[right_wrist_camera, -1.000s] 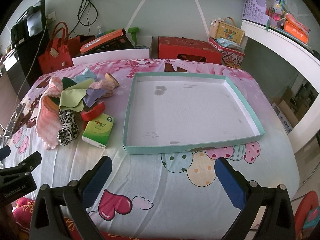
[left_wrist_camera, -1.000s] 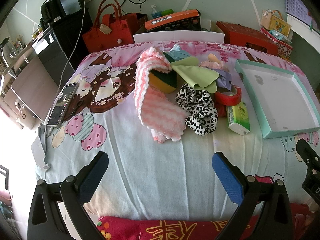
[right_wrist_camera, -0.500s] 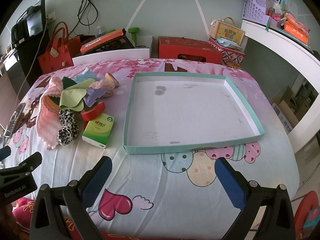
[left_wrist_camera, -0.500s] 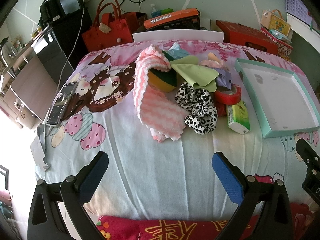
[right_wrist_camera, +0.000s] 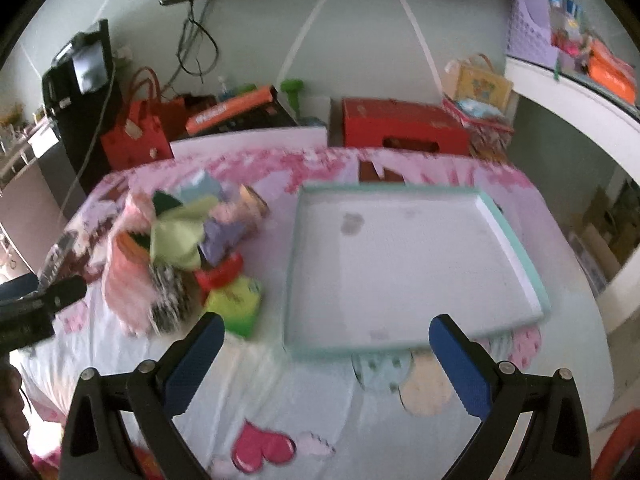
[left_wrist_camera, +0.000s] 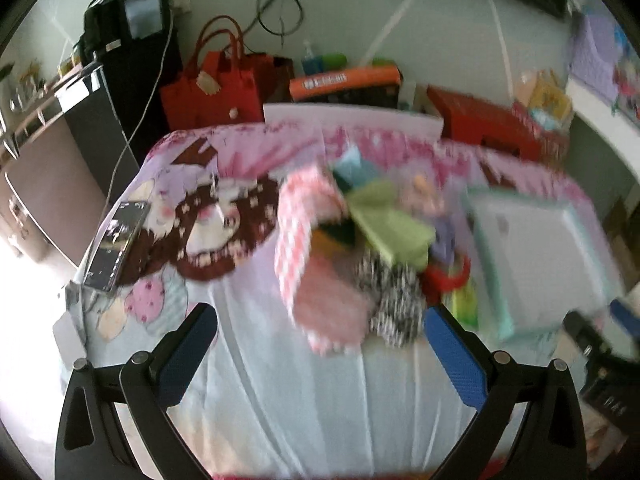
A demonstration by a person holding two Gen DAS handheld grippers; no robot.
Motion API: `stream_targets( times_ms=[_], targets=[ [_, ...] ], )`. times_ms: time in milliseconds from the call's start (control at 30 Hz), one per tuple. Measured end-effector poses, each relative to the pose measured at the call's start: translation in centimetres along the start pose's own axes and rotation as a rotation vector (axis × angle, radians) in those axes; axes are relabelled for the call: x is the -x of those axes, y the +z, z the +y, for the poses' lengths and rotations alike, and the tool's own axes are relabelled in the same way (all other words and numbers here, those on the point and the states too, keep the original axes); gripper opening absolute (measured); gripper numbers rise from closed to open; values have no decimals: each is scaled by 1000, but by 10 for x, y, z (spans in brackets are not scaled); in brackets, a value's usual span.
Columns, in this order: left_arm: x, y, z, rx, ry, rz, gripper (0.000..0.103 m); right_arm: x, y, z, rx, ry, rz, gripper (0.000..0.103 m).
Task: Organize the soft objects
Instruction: 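Grasp the pink striped towel with the left gripper while the right gripper grasps the green cloth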
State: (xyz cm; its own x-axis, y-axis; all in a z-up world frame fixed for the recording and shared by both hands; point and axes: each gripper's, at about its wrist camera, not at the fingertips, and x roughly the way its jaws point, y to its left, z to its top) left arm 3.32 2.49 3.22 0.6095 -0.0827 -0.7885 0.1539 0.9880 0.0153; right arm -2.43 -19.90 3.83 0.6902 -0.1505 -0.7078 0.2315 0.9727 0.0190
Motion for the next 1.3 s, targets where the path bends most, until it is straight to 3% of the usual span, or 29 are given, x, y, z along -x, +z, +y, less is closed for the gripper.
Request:
stream_targets(
  times_ms=[233,467,700,833,1200,1300],
  targets=[
    [-9,53,27,149,-53,-28,103,-13,40,14,-24,92,-63,103],
    [-34,70,31,221,-77,11,103,-30,55,28,-1,172,-58,103],
    [-46,75,31,286,11,39,103,-55,68,43,12,203,12,103],
    [-56,68,33,305,-20,46,103,-62,65,43,6,228,7,103],
    [-81,51,49,345,-21,114,103,-87,52,55,19,292,70,103],
    [-87,49,49,337,-12,116,97,-91,49,66,56,301,79,103]
  ],
)
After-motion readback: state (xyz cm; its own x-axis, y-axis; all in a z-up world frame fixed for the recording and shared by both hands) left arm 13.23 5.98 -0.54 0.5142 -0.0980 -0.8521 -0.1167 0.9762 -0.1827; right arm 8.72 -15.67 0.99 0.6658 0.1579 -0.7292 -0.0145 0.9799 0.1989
